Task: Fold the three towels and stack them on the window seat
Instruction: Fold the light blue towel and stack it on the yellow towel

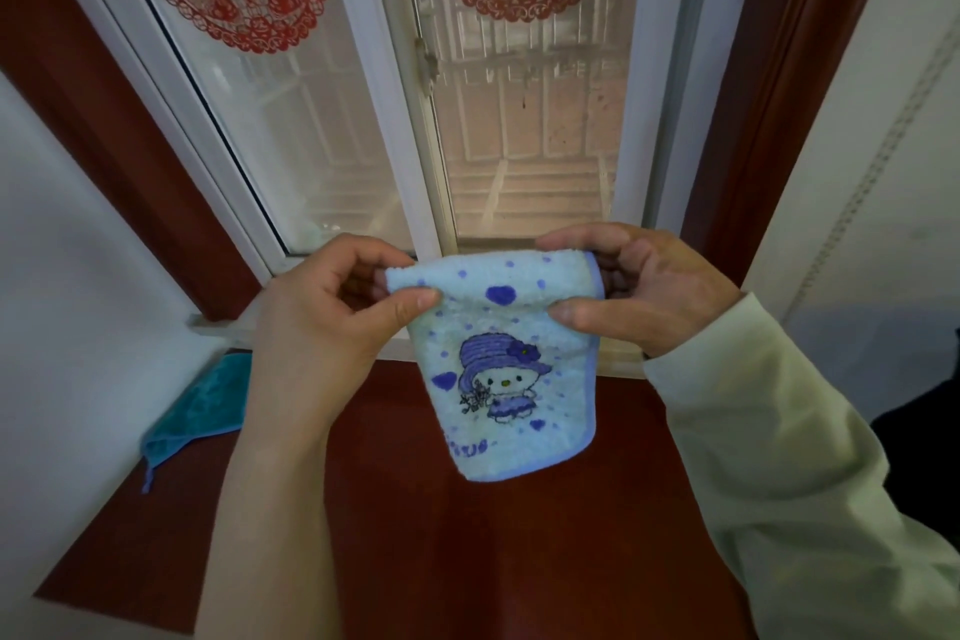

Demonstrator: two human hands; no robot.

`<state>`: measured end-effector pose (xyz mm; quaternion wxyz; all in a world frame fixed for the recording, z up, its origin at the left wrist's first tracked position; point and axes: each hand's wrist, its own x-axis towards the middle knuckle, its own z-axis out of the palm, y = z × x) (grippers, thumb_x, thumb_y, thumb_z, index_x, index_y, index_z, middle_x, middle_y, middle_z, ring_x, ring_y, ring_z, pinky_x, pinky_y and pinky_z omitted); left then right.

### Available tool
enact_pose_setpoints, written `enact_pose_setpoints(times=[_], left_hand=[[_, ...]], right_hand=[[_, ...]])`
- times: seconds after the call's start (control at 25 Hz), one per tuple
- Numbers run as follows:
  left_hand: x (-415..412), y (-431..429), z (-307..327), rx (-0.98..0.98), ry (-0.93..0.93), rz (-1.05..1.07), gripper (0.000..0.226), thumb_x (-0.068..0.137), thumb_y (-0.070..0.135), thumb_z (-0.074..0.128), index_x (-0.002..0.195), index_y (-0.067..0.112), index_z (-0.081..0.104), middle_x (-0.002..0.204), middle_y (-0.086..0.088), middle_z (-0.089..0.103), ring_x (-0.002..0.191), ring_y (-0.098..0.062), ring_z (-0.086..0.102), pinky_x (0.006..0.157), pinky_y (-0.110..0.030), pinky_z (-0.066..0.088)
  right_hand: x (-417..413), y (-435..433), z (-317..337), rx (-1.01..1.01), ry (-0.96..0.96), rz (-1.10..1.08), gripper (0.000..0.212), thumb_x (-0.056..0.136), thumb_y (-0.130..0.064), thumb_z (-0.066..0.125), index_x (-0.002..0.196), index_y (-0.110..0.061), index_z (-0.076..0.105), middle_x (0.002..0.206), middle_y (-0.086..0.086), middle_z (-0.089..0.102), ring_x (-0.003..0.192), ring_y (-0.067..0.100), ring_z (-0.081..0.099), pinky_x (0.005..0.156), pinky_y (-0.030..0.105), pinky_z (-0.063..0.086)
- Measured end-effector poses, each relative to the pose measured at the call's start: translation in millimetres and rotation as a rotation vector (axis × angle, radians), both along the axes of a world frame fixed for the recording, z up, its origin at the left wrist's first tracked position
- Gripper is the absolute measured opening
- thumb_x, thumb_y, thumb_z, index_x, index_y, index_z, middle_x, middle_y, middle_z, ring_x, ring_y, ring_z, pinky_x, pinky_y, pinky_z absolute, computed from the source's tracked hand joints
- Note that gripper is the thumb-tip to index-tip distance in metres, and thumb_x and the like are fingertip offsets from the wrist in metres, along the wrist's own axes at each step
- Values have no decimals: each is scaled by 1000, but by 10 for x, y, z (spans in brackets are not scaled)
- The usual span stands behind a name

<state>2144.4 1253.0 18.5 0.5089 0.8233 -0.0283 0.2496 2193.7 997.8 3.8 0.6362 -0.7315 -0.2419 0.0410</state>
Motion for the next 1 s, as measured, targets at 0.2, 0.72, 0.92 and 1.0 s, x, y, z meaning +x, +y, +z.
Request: enact_pose_setpoints(times=[0.2,0.72,0.92,1.0], left_hand=[[-119,-23,54,133,-84,9,25,78,20,86,84,27,62,77,12,61,71,7,56,66,-6,43],[-94,-153,-289,-455,270,-674,50,63,22,90,111,28,75,112,-5,78,104,-21,75,82,-32,60],[-79,-261,-253,-514,266,-535,23,76,9,74,94,22,81,98,-4,81,89,-17,77,76,-31,61],[-92,-278,-151,-614,263,-535,26,78,4,64,90,20,80,91,-4,81,81,-17,78,68,-30,61]], right_hand=[[-137,47,88,-61,-123,-95,28,74,-18,78,99,-26,71,102,-7,70,94,8,68,82,27,54],[-327,308,286,537,124,19,14,86,0,58,95,-10,62,77,1,71,70,13,70,62,24,56],[-290,207,231,555,109,-26,36,78,-14,74,112,-11,62,90,6,75,81,19,74,67,29,58],[-258,147,161,464,114,50,56,67,-26,86,118,-16,64,104,7,75,94,24,73,74,34,59]])
